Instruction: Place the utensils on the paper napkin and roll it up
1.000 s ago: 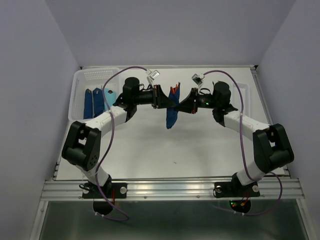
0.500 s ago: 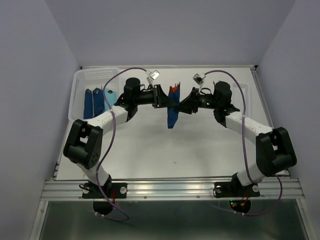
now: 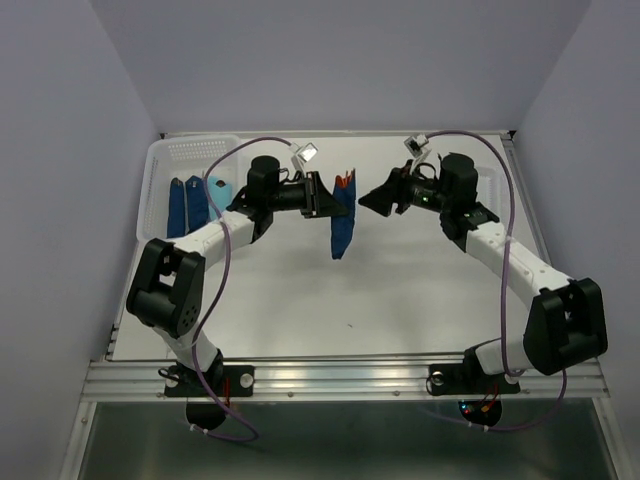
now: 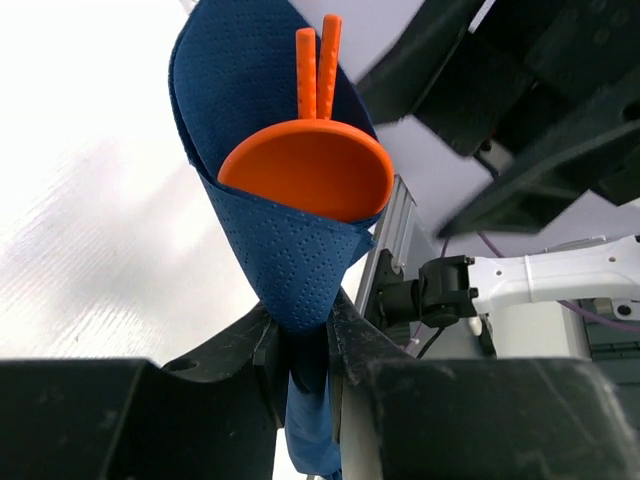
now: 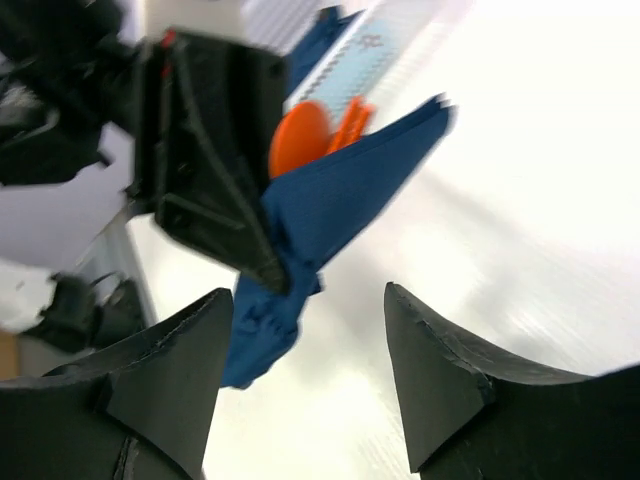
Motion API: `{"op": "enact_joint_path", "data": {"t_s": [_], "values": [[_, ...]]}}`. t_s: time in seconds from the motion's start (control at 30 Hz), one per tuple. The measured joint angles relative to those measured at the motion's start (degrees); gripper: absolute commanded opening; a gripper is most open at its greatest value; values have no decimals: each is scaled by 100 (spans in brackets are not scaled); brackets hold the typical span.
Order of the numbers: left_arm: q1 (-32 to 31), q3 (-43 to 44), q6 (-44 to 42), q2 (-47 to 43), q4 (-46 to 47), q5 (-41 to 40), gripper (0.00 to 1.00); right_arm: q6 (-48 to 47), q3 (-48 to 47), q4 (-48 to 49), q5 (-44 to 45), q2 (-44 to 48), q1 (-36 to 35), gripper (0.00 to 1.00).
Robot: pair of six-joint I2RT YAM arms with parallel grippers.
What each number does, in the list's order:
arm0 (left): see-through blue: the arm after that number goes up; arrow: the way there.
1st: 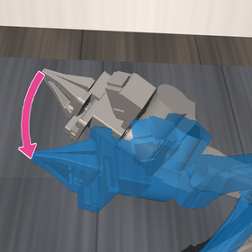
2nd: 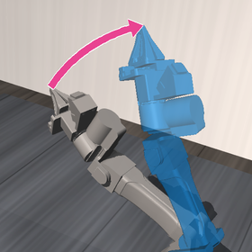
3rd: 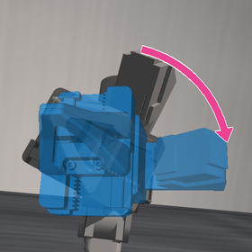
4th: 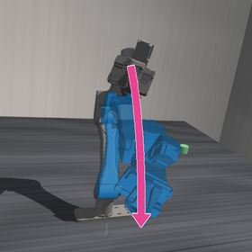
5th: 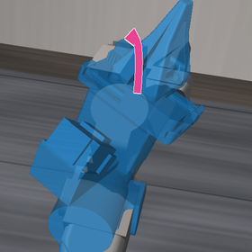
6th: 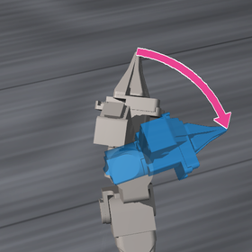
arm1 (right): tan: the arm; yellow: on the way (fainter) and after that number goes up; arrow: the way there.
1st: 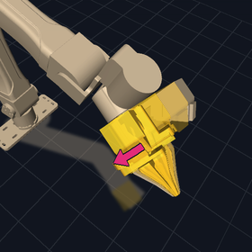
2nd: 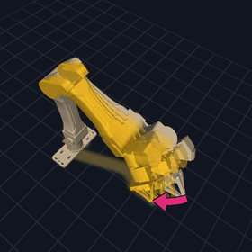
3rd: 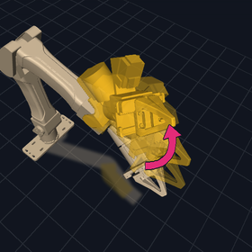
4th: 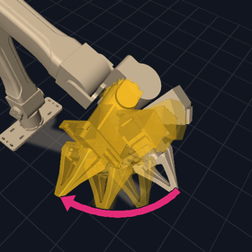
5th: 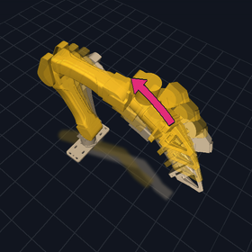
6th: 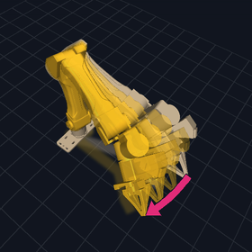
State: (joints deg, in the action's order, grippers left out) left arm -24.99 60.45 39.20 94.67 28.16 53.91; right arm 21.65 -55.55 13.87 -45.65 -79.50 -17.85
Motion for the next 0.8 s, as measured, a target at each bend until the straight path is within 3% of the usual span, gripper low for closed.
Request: {"op": "enact_joint_path", "data": {"t_s": [0.13, 0.27, 0.4, 0.6, 0.8], "values": [[90, 44, -236, -9, -415, -85, 0, -216, -323, -675, 1049, 9, 55, 69], [330, 522, -890, -35, -1655, -442, 0, -284, -361, -1233, 1954, 42, 63, 70], [975, 1370, -1606, -98, -2949, -960, 0, -321, -367, -1764, 2704, 166, 63, 70], [1961, 2632, -2396, -188, -4273, -1770, 0, -345, -496, -2190, 3195, 345, 63, 70], [2457, 3628, -3060, -170, -5239, -2555, 0, -227, -474, -2350, 3244, 503, 63, 70]]}}
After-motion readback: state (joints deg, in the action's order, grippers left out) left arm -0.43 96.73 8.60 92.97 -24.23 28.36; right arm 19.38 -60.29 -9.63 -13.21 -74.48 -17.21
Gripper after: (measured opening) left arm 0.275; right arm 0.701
